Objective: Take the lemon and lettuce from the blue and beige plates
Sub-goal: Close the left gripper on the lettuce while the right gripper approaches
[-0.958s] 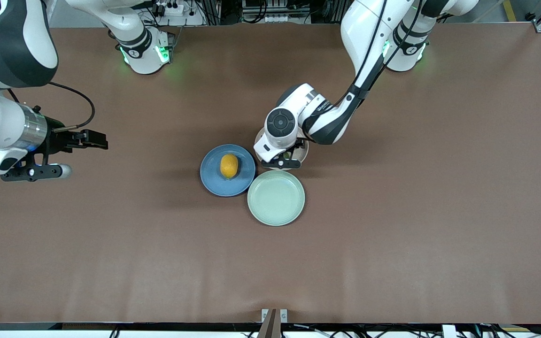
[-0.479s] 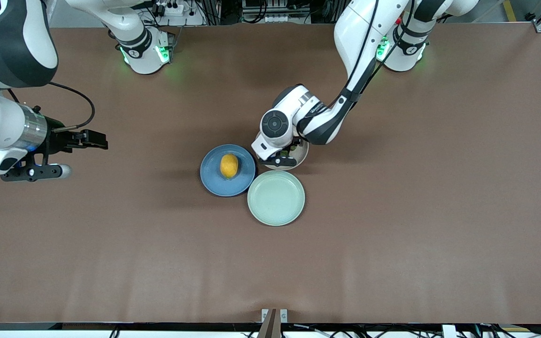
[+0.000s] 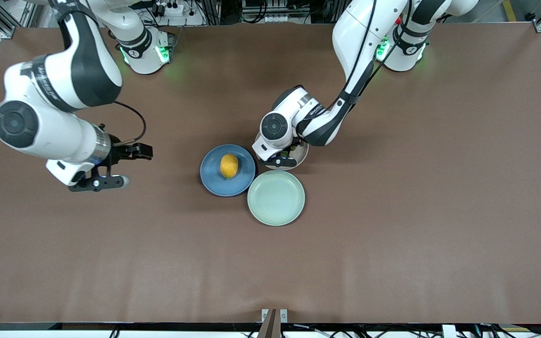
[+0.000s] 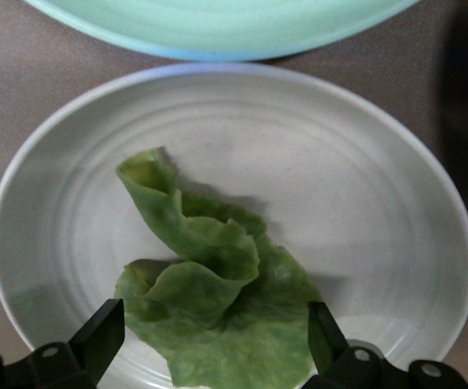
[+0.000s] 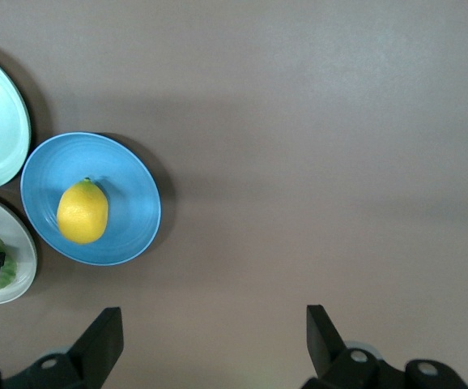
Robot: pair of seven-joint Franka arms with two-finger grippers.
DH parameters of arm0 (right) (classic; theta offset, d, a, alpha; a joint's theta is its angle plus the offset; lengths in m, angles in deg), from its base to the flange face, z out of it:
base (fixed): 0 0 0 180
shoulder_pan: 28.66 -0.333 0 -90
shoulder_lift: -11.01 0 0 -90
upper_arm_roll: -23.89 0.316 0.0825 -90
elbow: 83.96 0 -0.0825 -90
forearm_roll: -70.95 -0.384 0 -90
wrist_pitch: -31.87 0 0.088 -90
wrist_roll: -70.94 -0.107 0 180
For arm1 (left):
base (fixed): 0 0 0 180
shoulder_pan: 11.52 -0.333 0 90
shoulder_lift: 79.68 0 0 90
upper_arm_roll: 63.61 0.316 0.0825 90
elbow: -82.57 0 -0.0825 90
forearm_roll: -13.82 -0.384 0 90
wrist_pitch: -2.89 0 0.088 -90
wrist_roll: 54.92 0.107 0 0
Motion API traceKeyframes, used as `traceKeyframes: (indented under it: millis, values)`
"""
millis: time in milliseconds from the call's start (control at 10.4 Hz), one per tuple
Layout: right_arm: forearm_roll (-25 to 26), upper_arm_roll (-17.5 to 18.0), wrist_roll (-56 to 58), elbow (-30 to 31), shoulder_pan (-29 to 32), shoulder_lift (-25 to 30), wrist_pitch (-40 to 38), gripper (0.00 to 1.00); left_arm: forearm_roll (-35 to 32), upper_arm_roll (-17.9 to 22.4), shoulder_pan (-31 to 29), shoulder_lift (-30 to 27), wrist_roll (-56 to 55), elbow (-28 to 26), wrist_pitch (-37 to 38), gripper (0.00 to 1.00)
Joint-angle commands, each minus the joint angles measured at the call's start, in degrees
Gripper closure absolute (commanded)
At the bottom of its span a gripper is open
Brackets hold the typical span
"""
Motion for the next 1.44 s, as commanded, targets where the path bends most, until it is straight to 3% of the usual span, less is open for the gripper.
traceKeyframes:
  millis: [0,192,288,479,575,1342]
  values:
    - [0.1,-0.2,-0.1,0.2,0.9,1.2,-0.4,0.0,-1.2,0.4,0.8,0.7,-0.5,0.9,-0.2,0.0]
    - [0.1,-0.2,-0.2,0.2,0.9,1.2,-0.4,0.0,-1.4,0.5,1.2,1.3,-0.5,0.9,-0.3,0.0]
    - [0.1,-0.2,-0.2,0.2,0.8,1.2,-0.4,0.0,-2.6,0.5,1.4,1.4,-0.5,0.9,-0.3,0.09]
    - [0.1,-0.2,-0.9,0.3,0.4,1.2,-0.3,0.0,-3.1,0.5,1.5,1.4,-1.2,0.9,-0.3,0.81]
    - [0.0,-0.1,-1.1,0.3,0.1,1.1,-0.2,0.0,-3.1,0.5,1.5,1.3,-1.4,0.9,-0.3,1.0]
    - [-0.3,0.0,-7.1,0.4,-4.4,-1.3,2.2,0.0,-3.2,0.6,0.7,-3.7,-1.4,1.1,2.6,1.0]
